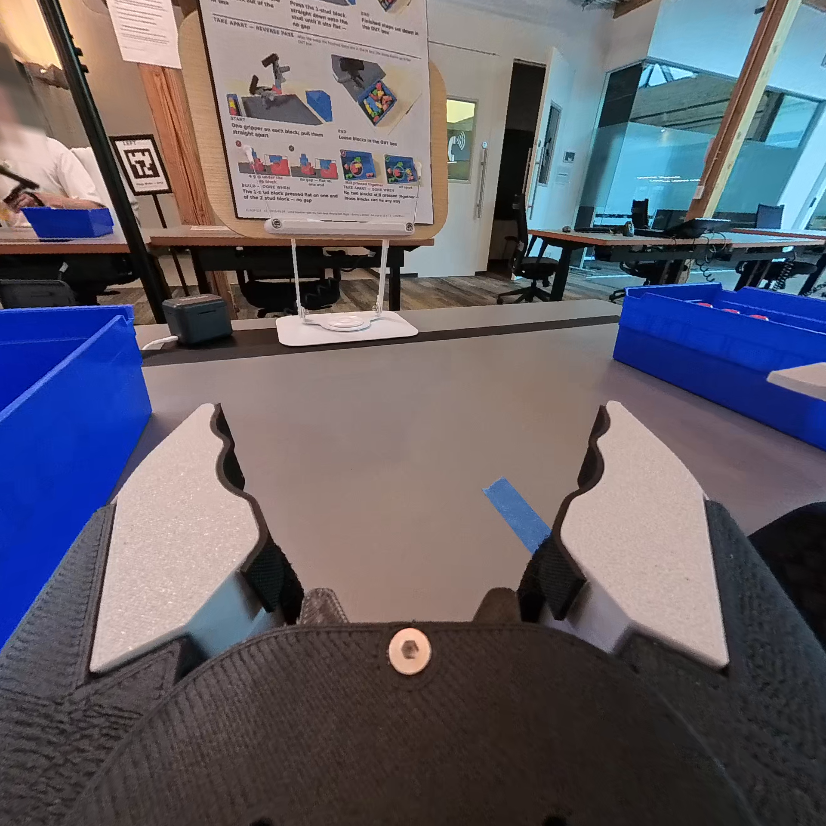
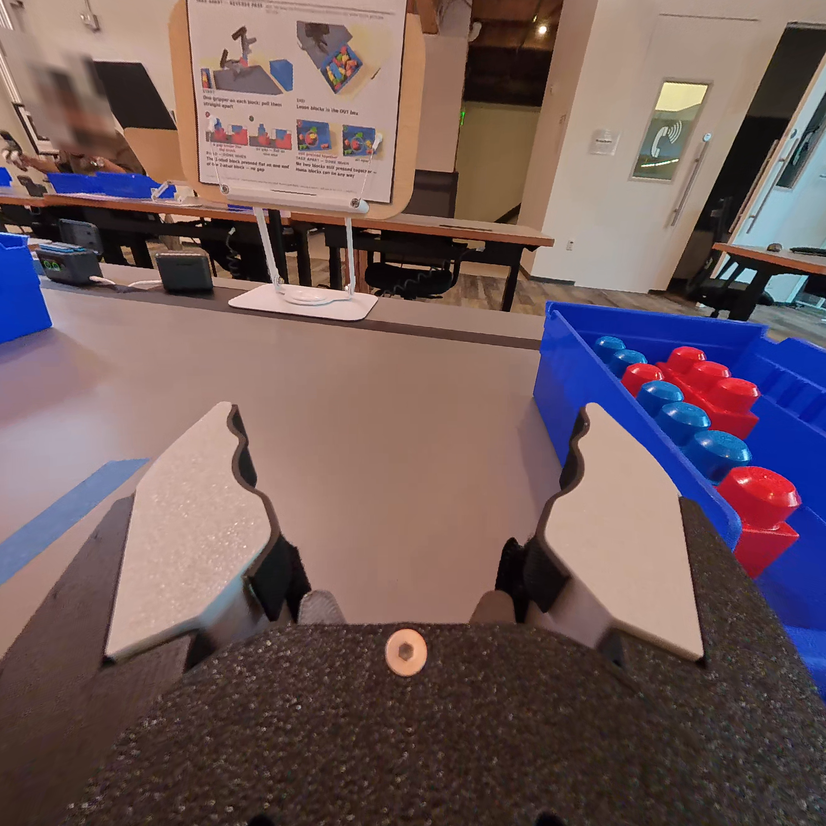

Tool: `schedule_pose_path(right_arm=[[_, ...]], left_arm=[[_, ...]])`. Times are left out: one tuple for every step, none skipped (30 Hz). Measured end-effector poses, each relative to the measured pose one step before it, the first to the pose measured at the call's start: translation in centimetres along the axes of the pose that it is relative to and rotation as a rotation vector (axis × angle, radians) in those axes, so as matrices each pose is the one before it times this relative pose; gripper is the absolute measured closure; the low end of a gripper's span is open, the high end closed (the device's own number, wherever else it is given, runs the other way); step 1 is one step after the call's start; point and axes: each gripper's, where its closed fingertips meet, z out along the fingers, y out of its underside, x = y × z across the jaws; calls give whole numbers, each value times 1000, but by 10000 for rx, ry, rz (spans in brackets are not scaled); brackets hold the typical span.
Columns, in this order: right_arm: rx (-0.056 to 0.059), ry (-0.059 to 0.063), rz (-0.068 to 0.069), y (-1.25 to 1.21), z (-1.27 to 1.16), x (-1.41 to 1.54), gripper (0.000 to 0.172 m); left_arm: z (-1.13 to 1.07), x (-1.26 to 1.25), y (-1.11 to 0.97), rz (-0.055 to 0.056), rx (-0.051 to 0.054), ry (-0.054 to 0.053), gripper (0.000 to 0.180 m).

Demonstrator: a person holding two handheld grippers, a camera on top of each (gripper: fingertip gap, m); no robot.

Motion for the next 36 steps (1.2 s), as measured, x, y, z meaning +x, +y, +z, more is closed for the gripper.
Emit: schedule_pose_path(right_arm=[[53,-27,44,-55,-43,5,39],[26,-19,42,-30,-26,12,40],[5,-18,30,7,-1,9,41],[0,-20,14,11,0,-14,42],[4,-24,1,-5,3,-32,43],[9,-25,-10,-3,-12,-35,45],[16,-13,-14,-23,-11,-29,46],[35,-26,-8,-38,-24,-42,47],[60,-36,8,-80,-56,-36,50],[72,-13,38,-103,-66,32,51],[78,30,89,-108,-77,122,51],[107,27,137,-186,-114,180,51],[144,61,174,-251,-163,306,51],[114,118,145,-243,-229,453,52],[30,155,47,-161,-269,613,55],[-89,237,-104,-18,-295,833,59],[-171,340,-240,118,-254,1094,60],[-187,389,-260,207,-200,1275,60],[-184,378,-179,293,-114,1351,61],[-187,351,-21,397,-8,1343,61],[-211,259,131,486,87,1208,62],[-263,181,236,573,163,1024,62],[-276,82,247,610,218,761,64],[-285,37,190,606,251,536,65],[-264,-11,73,569,257,324,65],[-190,-67,-70,462,241,95,69],[-67,13,-137,277,187,103,73],[36,78,-157,90,114,135,76],[44,39,-158,6,69,76,80],[-1,54,-123,-27,38,106,82],[-13,65,-101,-11,48,161,84],[-60,19,-69,85,88,140,87],[-145,-40,-1,225,129,83,89],[-195,-101,82,250,153,23,91],[-127,-130,91,157,123,-45,96],[-39,-112,39,45,86,-45,103]], left_arm=[[15,-9,30,5,-7,-11,35],[25,-10,55,0,-19,1,35],[23,23,51,-7,-23,23,35],[4,32,31,4,-8,19,35],[3,23,-2,25,3,1,35],[1,39,4,44,-2,0,35],[-7,42,9,49,2,-2,35],[-22,36,-30,39,23,2,35],[-67,-4,-93,7,60,-2,36],[-93,-39,-132,-23,80,-14,36],[-88,-153,-153,-15,72,-52,36],[-97,-304,-166,12,42,-123,36],[-124,-454,-197,76,11,-179,36],[-184,-590,-261,125,3,-232,36],[-243,-709,-298,153,6,-246,37],[-306,-989,-246,125,-16,-336,41],[-308,-1154,-176,81,-1,-346,47],[-296,-1253,-90,20,3,-325,54],[-227,-1328,14,-60,-30,-335,59],[-139,-1304,186,-104,-107,-325,62],[-40,-1124,420,-78,-235,-241,65],[21,-944,623,-58,-345,-197,66],[26,-777,677,-57,-335,-162,68],[27,-643,616,-48,-287,-115,69],[-10,-541,421,-86,-174,-100,70],[-49,-252,51,-225,16,55,73],[-35,-162,-92,-233,58,80,78],[40,-276,59,-98,-76,-25,81],[92,-421,228,86,-196,-132,81],[85,-621,336,267,-280,-250,83],[125,-629,503,325,-346,-245,84],[200,-392,674,215,-394,-72,84],[285,-149,744,6,-408,118,85],[279,-16,483,-168,-227,217,88],[198,-127,201,-142,-87,147,92],[151,-195,107,-11,8,71,99]])
